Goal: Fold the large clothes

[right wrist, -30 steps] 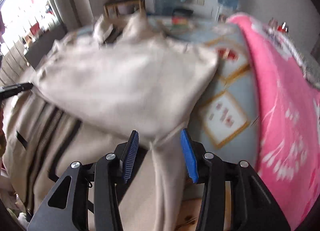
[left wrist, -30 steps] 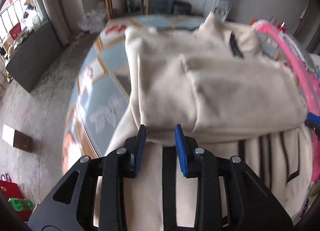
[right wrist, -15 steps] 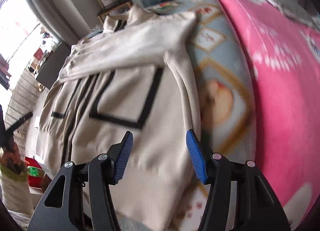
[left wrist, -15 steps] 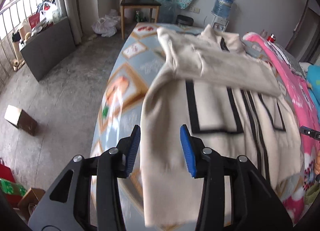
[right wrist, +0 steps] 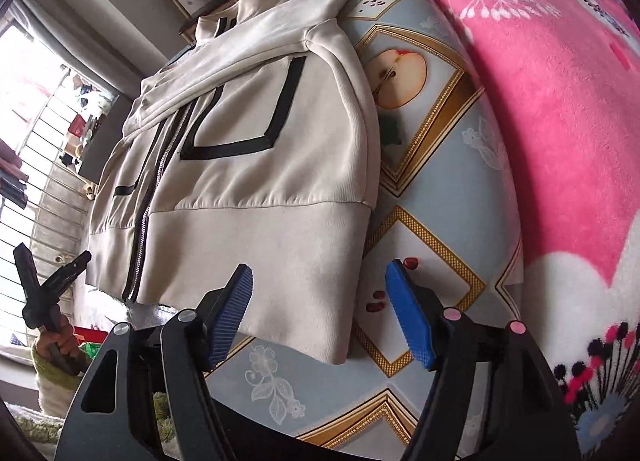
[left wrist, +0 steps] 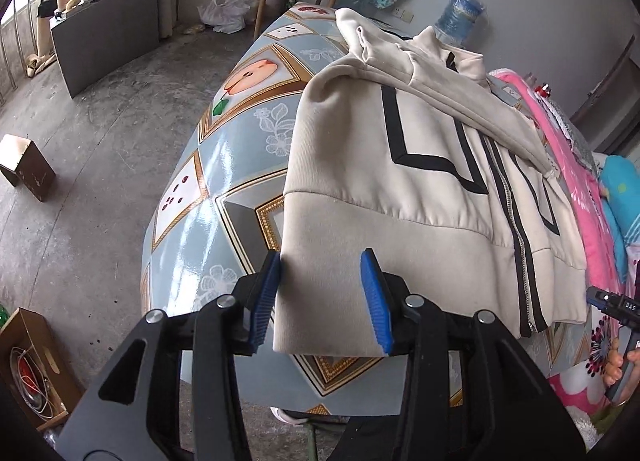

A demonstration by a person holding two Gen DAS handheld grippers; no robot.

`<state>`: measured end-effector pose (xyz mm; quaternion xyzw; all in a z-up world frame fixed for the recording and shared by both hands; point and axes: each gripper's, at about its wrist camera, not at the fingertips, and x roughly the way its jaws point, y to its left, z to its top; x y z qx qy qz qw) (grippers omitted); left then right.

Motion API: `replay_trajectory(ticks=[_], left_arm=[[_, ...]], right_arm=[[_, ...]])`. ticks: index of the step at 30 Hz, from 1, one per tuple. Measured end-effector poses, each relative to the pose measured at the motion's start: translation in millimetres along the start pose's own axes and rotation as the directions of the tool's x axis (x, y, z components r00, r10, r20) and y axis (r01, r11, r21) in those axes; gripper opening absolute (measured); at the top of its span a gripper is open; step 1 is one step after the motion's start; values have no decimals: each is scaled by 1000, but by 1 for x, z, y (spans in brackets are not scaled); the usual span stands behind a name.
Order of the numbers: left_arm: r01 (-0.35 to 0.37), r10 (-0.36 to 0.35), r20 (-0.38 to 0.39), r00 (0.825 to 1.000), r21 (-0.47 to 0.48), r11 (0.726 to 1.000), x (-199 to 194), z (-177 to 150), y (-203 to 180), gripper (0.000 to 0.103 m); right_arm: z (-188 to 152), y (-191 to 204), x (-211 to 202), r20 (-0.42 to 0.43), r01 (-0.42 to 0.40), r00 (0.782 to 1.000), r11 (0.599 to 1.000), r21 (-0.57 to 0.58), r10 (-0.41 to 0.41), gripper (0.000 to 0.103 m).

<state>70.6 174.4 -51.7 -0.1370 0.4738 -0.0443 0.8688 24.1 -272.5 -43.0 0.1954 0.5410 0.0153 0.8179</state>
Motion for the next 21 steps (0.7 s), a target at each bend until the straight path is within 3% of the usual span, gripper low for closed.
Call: replay_trajectory(ticks=[5, 10, 12, 14, 15, 18, 21], left_arm=[[28, -28, 4, 1000, -21, 999, -1, 1, 5, 40], [-8, 8, -3, 1000, 9, 1000, 0, 1, 0, 38], [-53, 54, -4, 999, 20, 998, 2, 1, -4, 17], [-86, 85, 19, 996, 58, 995, -1, 0, -9, 5], [-93, 91, 37, 995, 72, 993, -5, -1, -13, 4], [-116, 107, 91, 990, 112, 987, -26, 3, -23, 4], [-63, 46, 135, 990, 125, 990, -64, 10, -31, 4]], right_arm=[[-5, 0, -6, 22, 3, 1000, 1000, 12, -3, 67], [-11, 1, 2, 31, -5, 1000, 1000, 17, 4, 44], [-11, 4, 4, 34, 2, 999, 1000, 13, -3, 34], [-11, 5, 5, 41, 28, 999, 1000, 3, -28, 21], [-11, 5, 5, 45, 28, 999, 1000, 9, -28, 10], [-8, 8, -15, 92, 33, 995, 999, 1, -33, 5], [-3, 15, -60, 173, 12, 985, 999, -34, -6, 5]])
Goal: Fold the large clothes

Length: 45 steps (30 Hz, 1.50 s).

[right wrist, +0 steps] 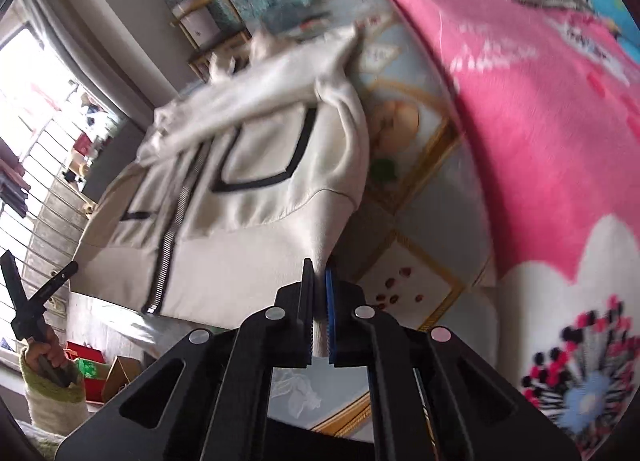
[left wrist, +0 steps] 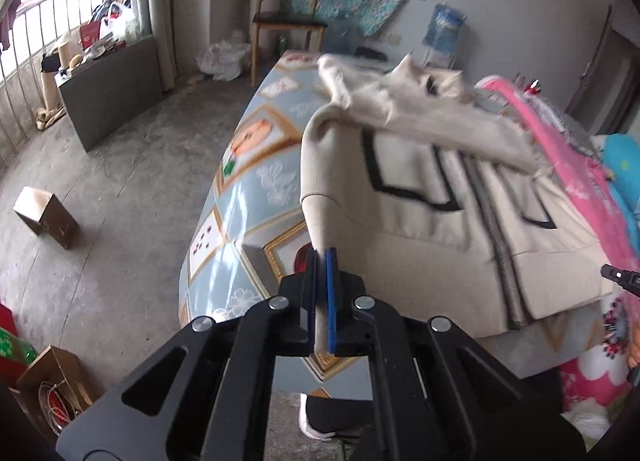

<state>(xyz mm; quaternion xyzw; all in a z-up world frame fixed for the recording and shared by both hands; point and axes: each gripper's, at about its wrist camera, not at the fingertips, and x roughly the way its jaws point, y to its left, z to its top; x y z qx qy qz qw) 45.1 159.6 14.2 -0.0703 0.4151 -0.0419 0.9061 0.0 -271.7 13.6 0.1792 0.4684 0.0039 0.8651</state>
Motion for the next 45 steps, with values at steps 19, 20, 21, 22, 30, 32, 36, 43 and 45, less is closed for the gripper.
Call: replay_trajectory(ticks=[19, 20, 21, 22, 30, 32, 36, 43, 45], left_arm=[[-1, -21, -226, 974, -98, 995, 11, -69, 30, 8], [-9, -14, -221, 975, -103, 995, 9, -69, 32, 12], [-5, -20, -216, 976, -115, 993, 6, -68, 35, 19], [5, -34, -219, 975, -129, 992, 4, -69, 38, 24], [69, -109, -252, 961, -164, 984, 15, -79, 32, 31], [82, -127, -266, 956, -175, 981, 19, -83, 31, 31], [83, -138, -284, 949, -199, 976, 25, -89, 31, 31], [152, -208, -259, 943, -220, 964, 21, -88, 27, 10], [161, -205, -241, 949, -189, 969, 13, -85, 22, 7]], right_arm=[[-35, -67, 2, -142, 54, 989, 995, 80, -43, 41], [-32, -67, 0, -137, 53, 990, 996, 78, -42, 53], [-32, -67, -1, -135, 45, 990, 996, 79, -34, 58], [-32, -67, -1, -142, 32, 990, 996, 84, -20, 59], [-36, -57, 18, -173, 12, 985, 997, 79, 2, 60], [-37, -55, 16, -174, 6, 985, 998, 66, 5, 60], [-43, -50, 17, -190, 30, 981, 999, 33, -23, 49], [-45, -50, 15, -186, 26, 982, 999, 35, -19, 9], [-43, -47, 11, -173, 26, 985, 999, 24, -21, 7]])
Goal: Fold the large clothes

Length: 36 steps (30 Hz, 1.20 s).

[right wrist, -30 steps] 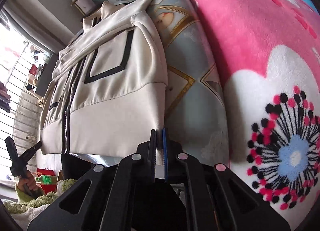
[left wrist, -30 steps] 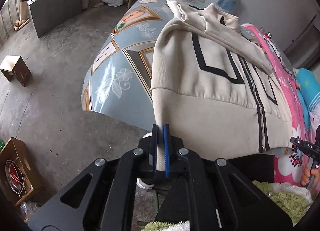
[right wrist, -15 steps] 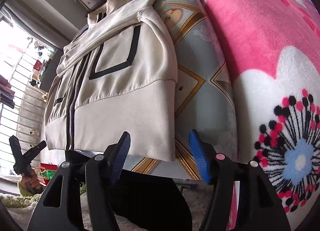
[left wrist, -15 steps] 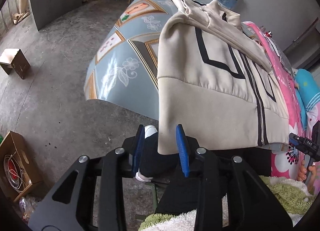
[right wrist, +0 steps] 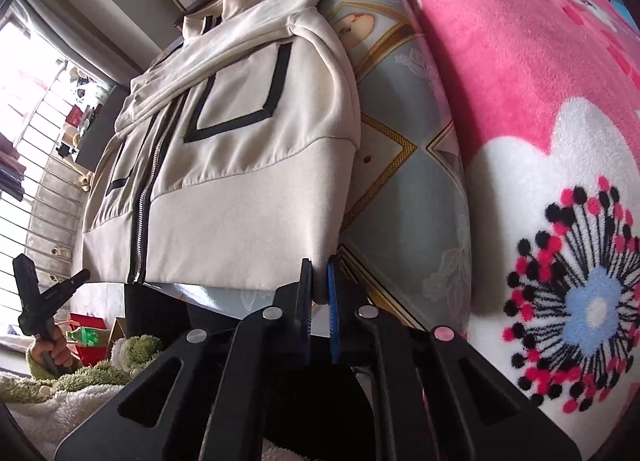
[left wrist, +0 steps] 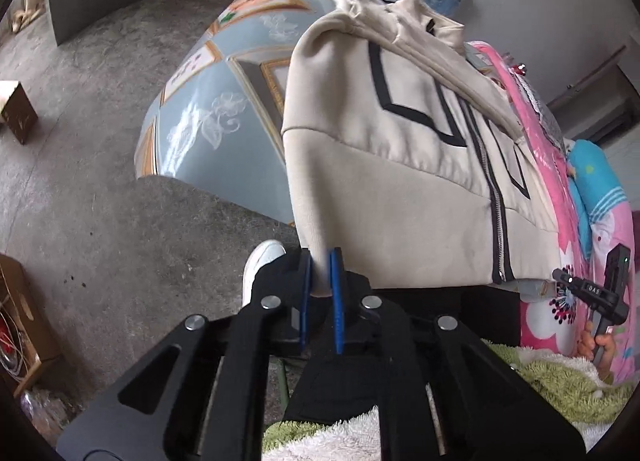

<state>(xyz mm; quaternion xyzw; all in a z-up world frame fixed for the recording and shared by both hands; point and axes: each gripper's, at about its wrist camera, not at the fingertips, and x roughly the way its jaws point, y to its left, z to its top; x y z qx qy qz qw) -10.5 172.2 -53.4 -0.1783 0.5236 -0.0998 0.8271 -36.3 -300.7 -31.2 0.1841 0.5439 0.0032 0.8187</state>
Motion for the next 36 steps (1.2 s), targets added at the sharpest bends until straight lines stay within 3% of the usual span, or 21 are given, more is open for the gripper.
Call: replay_trajectory(ticks=[5, 11, 16, 22, 24, 25, 27, 29, 31, 33, 34, 36], left_arm=[[109, -110, 83, 990, 20, 994, -38, 11, -17, 5], [232, -234, 169, 958, 31, 972, -67, 56, -36, 4], [228, -227, 244, 943, 27, 973, -64, 113, -40, 4], [168, -161, 241, 957, -8, 986, -27, 189, -35, 5], [151, -140, 235, 962, -29, 988, -4, 209, -27, 11], [126, -110, 243, 964, -51, 991, 9, 218, -22, 12], [39, -16, 246, 969, -88, 995, 31, 231, -10, 32], [2, 27, 238, 971, -122, 993, 40, 236, 1, 33], [26, 8, 234, 972, -142, 989, 40, 231, 9, 33], [17, 7, 217, 976, -111, 994, 35, 218, 7, 35], [10, 9, 205, 979, -90, 996, 32, 209, 4, 37], [14, -5, 180, 984, -49, 999, 23, 188, 0, 48]], right_arm=[[12, 0, -22, 58, -67, 996, 997, 36, 65, 6], [52, 9, -49, 157, -184, 972, 983, 32, 176, 6], [108, 19, -45, 216, -216, 954, 976, 11, 209, 6], [186, 14, -17, 253, -233, 944, 971, 54, 213, 6], [210, 5, 10, 241, -234, 949, 966, 109, 202, 6], [219, 3, 22, 234, -230, 952, 965, 124, 197, 8], [234, -9, 50, 205, -203, 964, 963, 176, 166, 28], [238, -21, 67, 175, -193, 973, 951, 240, 153, 40], [231, -27, 66, 181, -229, 966, 938, 260, 186, 41], [219, -26, 57, 190, -239, 962, 941, 241, 195, 57], [208, -23, 48, 194, -224, 964, 949, 223, 182, 60], [189, -18, 35, 185, -208, 967, 960, 189, 174, 64]])
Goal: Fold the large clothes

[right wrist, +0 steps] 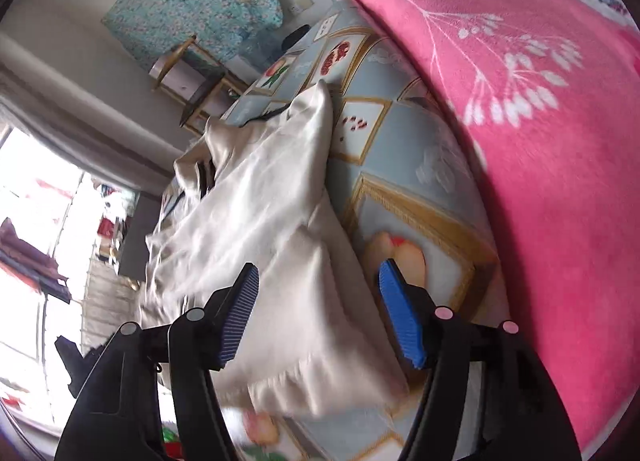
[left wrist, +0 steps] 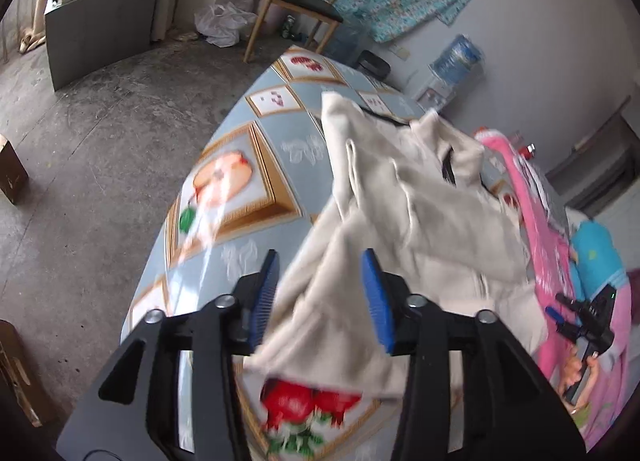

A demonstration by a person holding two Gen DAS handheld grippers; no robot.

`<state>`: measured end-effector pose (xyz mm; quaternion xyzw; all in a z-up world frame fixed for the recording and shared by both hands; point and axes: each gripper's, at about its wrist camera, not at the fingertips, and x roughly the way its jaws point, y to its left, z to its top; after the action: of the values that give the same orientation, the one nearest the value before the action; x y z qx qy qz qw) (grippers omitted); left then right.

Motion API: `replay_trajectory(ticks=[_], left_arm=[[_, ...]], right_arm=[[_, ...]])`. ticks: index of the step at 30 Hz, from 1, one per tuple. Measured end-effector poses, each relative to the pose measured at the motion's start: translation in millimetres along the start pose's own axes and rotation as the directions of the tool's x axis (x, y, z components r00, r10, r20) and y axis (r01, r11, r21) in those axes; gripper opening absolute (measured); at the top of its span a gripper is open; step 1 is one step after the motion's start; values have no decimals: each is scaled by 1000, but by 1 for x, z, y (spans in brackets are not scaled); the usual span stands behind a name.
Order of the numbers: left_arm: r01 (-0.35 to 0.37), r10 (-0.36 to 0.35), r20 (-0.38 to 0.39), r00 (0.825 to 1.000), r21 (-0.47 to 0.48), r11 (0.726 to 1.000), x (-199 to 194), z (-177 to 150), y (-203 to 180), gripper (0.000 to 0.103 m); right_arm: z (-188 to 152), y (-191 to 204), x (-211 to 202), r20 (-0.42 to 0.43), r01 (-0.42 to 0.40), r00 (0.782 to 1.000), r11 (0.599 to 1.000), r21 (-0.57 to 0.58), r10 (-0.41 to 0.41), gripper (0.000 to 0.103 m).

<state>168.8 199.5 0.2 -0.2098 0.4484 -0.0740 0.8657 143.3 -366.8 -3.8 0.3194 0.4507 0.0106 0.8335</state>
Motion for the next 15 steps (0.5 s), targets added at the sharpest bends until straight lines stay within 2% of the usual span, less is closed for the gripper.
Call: replay_trajectory(ticks=[3, 6, 8, 11, 12, 15], left_arm=[[56, -57, -65, 996, -10, 998, -13, -33, 1, 56], [118, -130, -106, 986, -114, 986, -13, -62, 14, 61], [130, -151, -111, 982, -178, 975, -5, -74, 23, 61], [149, -178, -77, 981, -290, 946, 9, -77, 38, 61], [139, -167, -62, 984, -316, 939, 12, -75, 41, 61], [130, -142, -10, 990, -338, 932, 17, -68, 43, 60]], right_arm=[[-38, 2, -20, -46, 41, 998, 999, -29, -42, 66], [-66, -5, -28, -84, 63, 994, 998, -15, -64, 66], [-80, -10, -24, -109, 71, 992, 997, -3, -71, 66], [-86, -16, -12, -112, 92, 990, 996, 12, -90, 66], [-85, -17, -10, -100, 84, 992, 996, 7, -83, 66], [-79, -19, -3, -64, 66, 996, 997, 40, -63, 66]])
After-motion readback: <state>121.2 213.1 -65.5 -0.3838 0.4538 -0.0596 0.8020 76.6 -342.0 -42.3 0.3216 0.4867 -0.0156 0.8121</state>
